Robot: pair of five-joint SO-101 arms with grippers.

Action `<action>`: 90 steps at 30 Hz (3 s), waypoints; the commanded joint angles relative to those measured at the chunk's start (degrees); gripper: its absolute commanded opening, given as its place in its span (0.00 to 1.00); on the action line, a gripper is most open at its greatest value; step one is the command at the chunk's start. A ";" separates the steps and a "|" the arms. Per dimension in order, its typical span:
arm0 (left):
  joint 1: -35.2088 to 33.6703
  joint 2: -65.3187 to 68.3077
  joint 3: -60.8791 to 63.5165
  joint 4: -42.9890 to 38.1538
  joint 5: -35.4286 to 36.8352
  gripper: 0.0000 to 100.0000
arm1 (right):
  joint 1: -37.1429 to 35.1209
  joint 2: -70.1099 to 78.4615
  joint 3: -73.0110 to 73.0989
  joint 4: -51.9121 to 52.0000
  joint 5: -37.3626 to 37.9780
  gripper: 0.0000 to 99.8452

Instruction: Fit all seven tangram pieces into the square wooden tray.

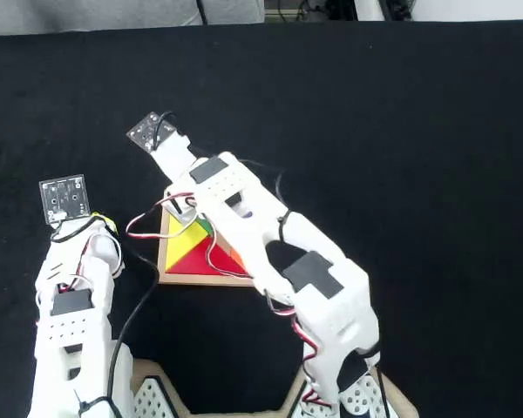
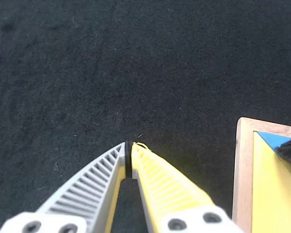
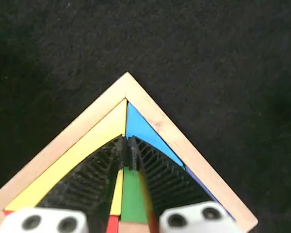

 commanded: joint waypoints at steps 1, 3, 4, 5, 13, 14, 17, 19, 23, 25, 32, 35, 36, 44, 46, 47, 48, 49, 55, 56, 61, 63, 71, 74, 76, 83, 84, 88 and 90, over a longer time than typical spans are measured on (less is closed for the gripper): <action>-0.48 -1.05 -1.54 -0.09 0.35 0.03 | 0.79 -0.48 -4.44 1.85 0.88 0.01; -0.40 -1.05 -1.54 -0.09 0.35 0.03 | 0.70 -0.48 -5.14 2.99 1.93 0.01; -0.40 -1.05 -1.54 -0.09 0.35 0.03 | 0.70 -0.22 -5.23 2.90 2.02 0.01; -0.31 -1.05 -1.54 -0.09 0.35 0.03 | 0.70 -0.04 -4.97 2.20 2.02 0.01; -0.66 -1.05 -1.54 -0.09 0.44 0.03 | 1.05 0.04 -4.88 1.93 2.02 0.01; -0.75 -1.05 -1.54 -0.09 0.62 0.03 | 1.32 0.04 -4.88 1.93 1.85 0.01; -2.59 -1.05 -1.80 -0.09 0.88 0.03 | 1.23 -0.75 -5.32 4.31 1.76 0.01; -3.91 -1.05 -1.89 -0.09 2.11 0.03 | -0.79 -2.15 -5.49 5.98 1.76 0.01; -6.29 -1.05 -2.59 -0.09 5.54 0.03 | -6.24 -3.74 -2.07 3.52 2.02 0.01; -10.07 -1.05 -3.47 -0.09 7.30 0.03 | -7.56 -3.82 0.22 0.18 2.02 0.01; -16.57 -1.05 -8.22 8.09 13.27 0.03 | -10.02 -5.58 1.36 -2.73 1.93 0.01; -16.48 -1.05 -8.40 8.35 13.27 0.03 | -13.01 -7.08 2.42 -2.99 2.02 0.01; -16.57 -1.05 -8.40 8.35 13.27 0.03 | -13.54 -7.25 2.77 -3.08 2.02 0.01; -17.01 -1.05 -8.66 8.35 13.27 0.03 | -13.54 -1.36 3.21 -2.46 2.11 0.01; -16.84 -1.05 -8.57 8.35 13.27 0.03 | -13.19 -1.36 2.15 0.18 3.69 0.01; -16.84 -1.05 -8.57 8.35 13.27 0.03 | -12.92 -1.45 1.98 1.05 4.31 0.01; -16.75 -1.05 -8.57 8.35 13.27 0.03 | -12.40 -1.54 2.07 1.67 4.75 0.01; -16.75 -1.05 -8.57 8.35 13.27 0.03 | -11.52 -1.45 2.24 2.37 4.75 0.01; -16.75 -1.05 -8.57 8.26 13.27 0.03 | -8.88 -1.71 3.65 6.51 4.84 0.01; -16.75 -1.05 -8.57 8.26 13.27 0.03 | -9.05 -1.71 3.65 7.21 4.84 0.01; -16.66 -1.05 -8.57 8.26 13.27 0.03 | -8.70 -1.89 3.12 8.18 4.84 0.01; -15.96 -1.05 -8.66 8.26 13.27 0.03 | -8.97 -3.47 2.24 8.53 4.84 0.01; -6.55 -0.97 -4.44 2.11 4.75 0.03 | -1.85 -35.30 -0.48 18.64 4.48 0.01; -3.30 -0.97 -1.10 -3.87 1.76 0.03 | 6.15 -49.01 2.51 17.23 4.40 0.01; -2.68 -0.97 -0.31 -6.24 1.58 0.03 | 11.52 -56.04 5.67 15.91 4.40 0.01; -0.57 -0.88 -14.55 1.23 1.23 0.03 | 25.32 -71.69 15.78 15.65 4.40 0.01; 0.75 -0.62 -19.12 5.36 1.14 0.03 | 26.73 -73.45 16.22 15.56 4.31 0.01; 5.58 -0.88 -39.69 22.42 1.05 0.03 | 29.54 -82.51 14.37 15.74 -0.18 0.01; 7.87 -0.97 -49.98 30.51 1.05 0.03 | 29.63 -88.22 12.35 16.00 -1.14 0.01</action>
